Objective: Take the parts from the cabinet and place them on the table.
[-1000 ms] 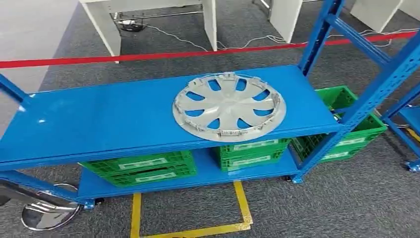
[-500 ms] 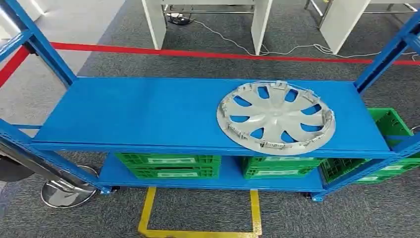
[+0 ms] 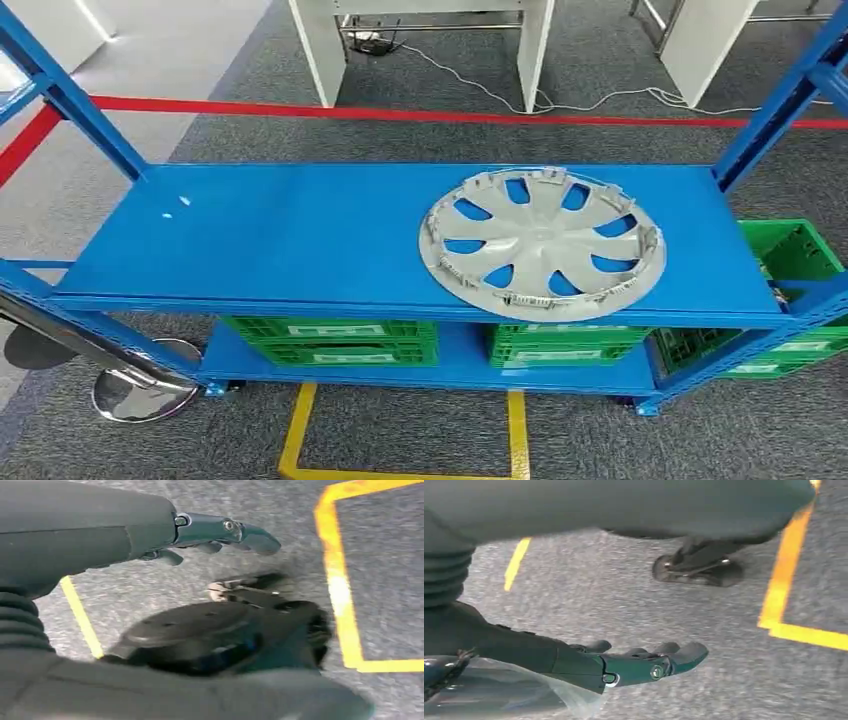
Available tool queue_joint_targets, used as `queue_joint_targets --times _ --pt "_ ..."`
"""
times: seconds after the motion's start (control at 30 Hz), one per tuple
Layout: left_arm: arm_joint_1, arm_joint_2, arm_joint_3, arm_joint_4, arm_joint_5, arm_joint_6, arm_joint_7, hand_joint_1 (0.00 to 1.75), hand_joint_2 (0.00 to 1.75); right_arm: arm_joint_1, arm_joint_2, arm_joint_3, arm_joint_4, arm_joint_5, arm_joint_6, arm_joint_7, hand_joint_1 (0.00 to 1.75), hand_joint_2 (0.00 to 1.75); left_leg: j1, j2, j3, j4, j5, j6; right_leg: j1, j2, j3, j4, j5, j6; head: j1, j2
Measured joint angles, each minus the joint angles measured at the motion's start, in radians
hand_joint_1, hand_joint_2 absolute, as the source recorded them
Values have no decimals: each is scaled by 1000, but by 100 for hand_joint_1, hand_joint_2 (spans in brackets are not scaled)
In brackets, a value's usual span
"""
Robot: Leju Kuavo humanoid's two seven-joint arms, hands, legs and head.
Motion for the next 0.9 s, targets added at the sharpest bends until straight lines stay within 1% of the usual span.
queue_joint_targets --times 0.07,0.1,0.13,0.17,0.37,0.5,0.9 --pt "4 -8 33 6 -31 -14 8 0 0 1 10 -32 12 35 15 8 0 0 1 0 0 -1 0 -3 1 0 0 0 0 -1 0 0" --pt "6 -13 51 11 -50 -23 13 0 0 2 14 -51 20 55 25 14 0 0 2 0 0 -3 1 -15 2 0 0 0 0 -1 1 0" --pt "8 -19 71 15 -65 -29 16 0 0 3 19 -68 27 72 32 17 0 0 3 0 1 -4 0 -31 2 0 0 1 -1 -2 0 0" --pt "9 -23 85 20 -82 -37 22 0 0 5 24 -85 34 90 40 23 0 0 4 0 1 -5 0 -39 3 0 0 1 -1 -2 1 0" --pt "24 -54 196 53 -183 -82 48 0 0 26 58 -196 78 202 91 50 0 0 3 0 1 -5 -1 -42 2 -1 3 -2 -1 -2 1 0" --pt "31 -74 269 78 -247 -111 65 0 0 31 84 -269 111 275 122 67 0 0 3 0 2 -5 -1 -42 2 -1 5 -7 1 0 2 0" --pt "58 -137 492 154 -446 -201 119 0 0 58 162 -489 211 495 221 120 0 0 2 0 3 -5 -3 -40 0 -1 9 -11 1 1 1 0"
